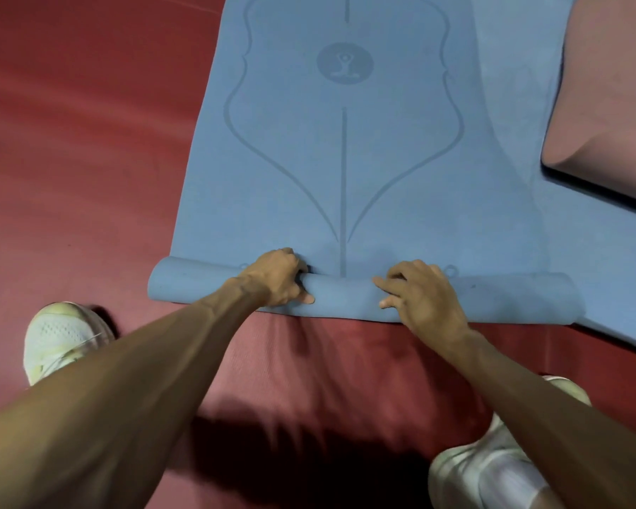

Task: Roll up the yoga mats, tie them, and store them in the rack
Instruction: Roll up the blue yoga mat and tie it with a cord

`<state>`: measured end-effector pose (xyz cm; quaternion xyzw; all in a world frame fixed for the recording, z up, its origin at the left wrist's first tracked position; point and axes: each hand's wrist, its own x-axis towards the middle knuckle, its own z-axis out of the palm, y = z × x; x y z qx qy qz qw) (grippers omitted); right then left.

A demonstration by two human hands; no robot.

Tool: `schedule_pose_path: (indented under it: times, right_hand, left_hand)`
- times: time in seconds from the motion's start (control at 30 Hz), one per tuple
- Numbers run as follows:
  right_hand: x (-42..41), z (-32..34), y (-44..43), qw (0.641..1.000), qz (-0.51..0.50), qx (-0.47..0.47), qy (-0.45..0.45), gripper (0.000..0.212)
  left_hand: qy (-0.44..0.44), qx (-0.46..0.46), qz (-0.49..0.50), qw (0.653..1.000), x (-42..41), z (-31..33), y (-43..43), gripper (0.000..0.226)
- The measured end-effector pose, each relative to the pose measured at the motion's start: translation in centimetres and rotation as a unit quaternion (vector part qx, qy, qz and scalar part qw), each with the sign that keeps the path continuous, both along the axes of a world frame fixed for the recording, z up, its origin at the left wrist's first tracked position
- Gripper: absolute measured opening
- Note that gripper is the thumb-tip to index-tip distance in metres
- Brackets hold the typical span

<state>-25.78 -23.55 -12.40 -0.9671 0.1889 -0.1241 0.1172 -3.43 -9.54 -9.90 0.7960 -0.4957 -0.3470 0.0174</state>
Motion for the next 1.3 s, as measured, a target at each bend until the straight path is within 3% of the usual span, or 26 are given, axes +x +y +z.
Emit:
schedule_pose_path:
  times: [0.1, 0.2, 0.27, 0.47, 0.6, 0.67, 0.97, 1.13, 1.3]
  right_hand:
    - [-1.2, 0.0, 2.0, 0.997, 0.003, -0.079, 0.007, 0.038]
    - [-1.7, 0.2, 3.2, 0.986, 0.011, -0.115, 0.118, 0.076]
    - [-1.6, 0.0, 3.0, 0.985, 0.005, -0.115, 0.132, 0.092]
    - [-0.5, -0.2, 0.5, 0.996, 0.021, -0.006, 0.084, 0.076]
    - [0.8, 1.8, -0.6, 0.976, 0.015, 0.119, 0.184, 0.066]
    - [1.7, 2.9, -0.9, 0.963, 0.007, 0.157, 0.221, 0.065]
    - [4.2, 6.6, -2.2, 0.890, 0.054, 0.285, 0.352, 0.055]
    - [4.2, 5.4, -1.7, 0.879, 0.040, 0.314, 0.358, 0.058]
    - [3.0, 3.0, -0.3, 0.891, -0.015, 0.328, 0.312, 0.064]
  left_hand:
    - [0.001, 0.009, 0.012, 1.000, 0.3, -0.3, 0.0, 0.046]
    - [0.012, 0.010, 0.035, 0.999, 0.6, -0.5, 0.1, 0.038]
    - [0.014, 0.005, 0.036, 0.999, 0.5, -0.6, 0.2, 0.038]
    - [-0.020, -0.028, 0.017, 0.999, -0.1, -1.0, 1.6, 0.049]
    - [-0.102, -0.036, -0.043, 0.993, -0.1, -0.9, 4.2, 0.087]
    - [-0.131, -0.020, -0.076, 0.988, 0.0, -0.7, 5.1, 0.093]
    - [-0.093, 0.009, -0.068, 0.993, -0.3, 1.8, 7.2, 0.075]
    - [-0.039, 0.011, -0.024, 0.999, -0.4, 1.4, 7.4, 0.065]
    - [-0.007, -0.030, 0.014, 0.999, -0.8, -0.5, 7.8, 0.065]
